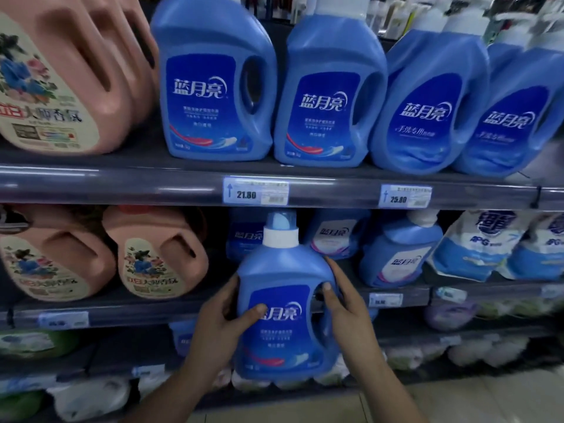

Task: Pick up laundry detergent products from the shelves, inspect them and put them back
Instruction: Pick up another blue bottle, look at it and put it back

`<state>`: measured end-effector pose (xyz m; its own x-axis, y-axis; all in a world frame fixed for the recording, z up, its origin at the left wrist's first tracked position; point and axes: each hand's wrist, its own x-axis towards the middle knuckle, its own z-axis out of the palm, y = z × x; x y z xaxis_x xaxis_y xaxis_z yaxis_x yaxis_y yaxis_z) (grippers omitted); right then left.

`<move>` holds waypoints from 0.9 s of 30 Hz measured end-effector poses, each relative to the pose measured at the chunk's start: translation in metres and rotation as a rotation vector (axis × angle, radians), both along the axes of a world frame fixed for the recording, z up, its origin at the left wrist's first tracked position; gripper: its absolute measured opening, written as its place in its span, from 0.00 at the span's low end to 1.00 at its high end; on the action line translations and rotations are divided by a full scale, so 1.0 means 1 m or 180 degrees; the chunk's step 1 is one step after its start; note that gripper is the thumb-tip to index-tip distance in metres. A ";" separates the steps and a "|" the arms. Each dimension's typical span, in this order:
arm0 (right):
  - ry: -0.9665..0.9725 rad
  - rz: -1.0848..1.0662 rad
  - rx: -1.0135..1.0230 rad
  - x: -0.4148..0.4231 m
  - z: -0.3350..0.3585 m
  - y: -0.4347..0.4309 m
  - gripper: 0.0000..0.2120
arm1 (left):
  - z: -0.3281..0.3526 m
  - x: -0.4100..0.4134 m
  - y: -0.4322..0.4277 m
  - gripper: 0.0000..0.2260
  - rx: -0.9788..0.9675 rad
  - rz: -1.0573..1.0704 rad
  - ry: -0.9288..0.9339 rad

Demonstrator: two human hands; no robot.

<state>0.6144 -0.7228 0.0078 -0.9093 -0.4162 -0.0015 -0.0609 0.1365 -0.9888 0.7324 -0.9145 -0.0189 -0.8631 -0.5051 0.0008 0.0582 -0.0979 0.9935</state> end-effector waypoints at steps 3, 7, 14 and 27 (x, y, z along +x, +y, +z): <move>0.0160 0.0178 -0.0050 -0.034 -0.001 -0.011 0.21 | -0.004 -0.032 -0.013 0.30 -0.0234 0.0104 0.0089; 0.0408 0.0367 -0.0023 -0.069 -0.002 -0.027 0.23 | -0.015 -0.064 -0.034 0.30 -0.0404 0.0206 0.0145; 0.0322 0.0447 -0.0169 -0.118 -0.022 -0.055 0.21 | -0.024 -0.094 -0.057 0.30 -0.0365 0.0464 0.0191; 0.0239 -0.0243 -0.0362 -0.103 -0.029 -0.050 0.18 | -0.025 -0.087 -0.051 0.28 -0.0769 0.0563 -0.0161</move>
